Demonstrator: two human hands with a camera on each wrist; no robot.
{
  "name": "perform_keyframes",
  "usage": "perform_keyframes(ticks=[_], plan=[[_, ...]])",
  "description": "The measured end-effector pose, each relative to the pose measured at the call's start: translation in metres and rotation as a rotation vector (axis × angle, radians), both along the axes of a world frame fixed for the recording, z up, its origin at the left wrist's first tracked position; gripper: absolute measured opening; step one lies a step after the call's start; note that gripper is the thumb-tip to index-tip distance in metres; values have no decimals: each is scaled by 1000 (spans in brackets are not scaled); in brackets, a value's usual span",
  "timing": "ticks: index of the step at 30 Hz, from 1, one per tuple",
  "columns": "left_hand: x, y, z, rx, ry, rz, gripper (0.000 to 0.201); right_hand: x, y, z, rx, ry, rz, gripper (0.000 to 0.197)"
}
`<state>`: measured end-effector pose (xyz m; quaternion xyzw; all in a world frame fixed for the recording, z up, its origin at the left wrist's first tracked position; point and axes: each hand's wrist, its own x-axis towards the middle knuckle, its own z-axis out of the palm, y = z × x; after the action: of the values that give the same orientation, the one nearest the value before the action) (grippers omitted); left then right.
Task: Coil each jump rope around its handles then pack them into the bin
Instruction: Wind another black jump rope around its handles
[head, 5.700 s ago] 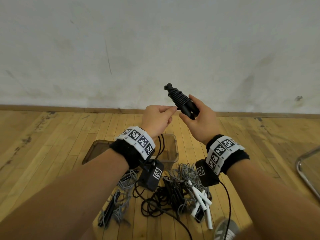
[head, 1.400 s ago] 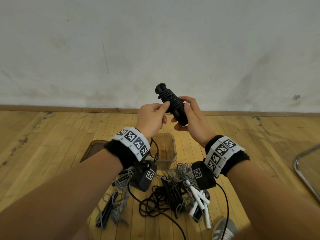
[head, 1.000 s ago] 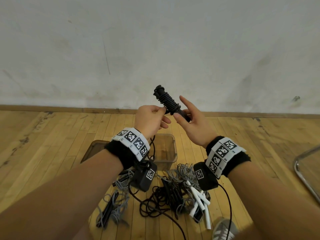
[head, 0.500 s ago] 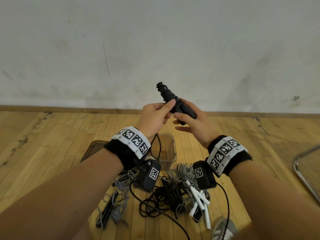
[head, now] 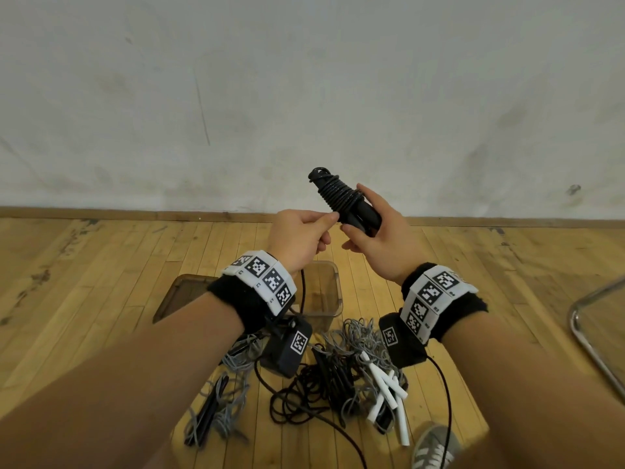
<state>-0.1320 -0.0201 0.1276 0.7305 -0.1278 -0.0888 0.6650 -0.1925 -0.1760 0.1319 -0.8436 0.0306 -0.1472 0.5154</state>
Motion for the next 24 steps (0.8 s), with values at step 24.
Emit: perform_keyframes(ticks=[24], plan=[[1, 4, 8, -160, 198, 35, 40, 5, 6, -10, -236, -123, 111, 45]])
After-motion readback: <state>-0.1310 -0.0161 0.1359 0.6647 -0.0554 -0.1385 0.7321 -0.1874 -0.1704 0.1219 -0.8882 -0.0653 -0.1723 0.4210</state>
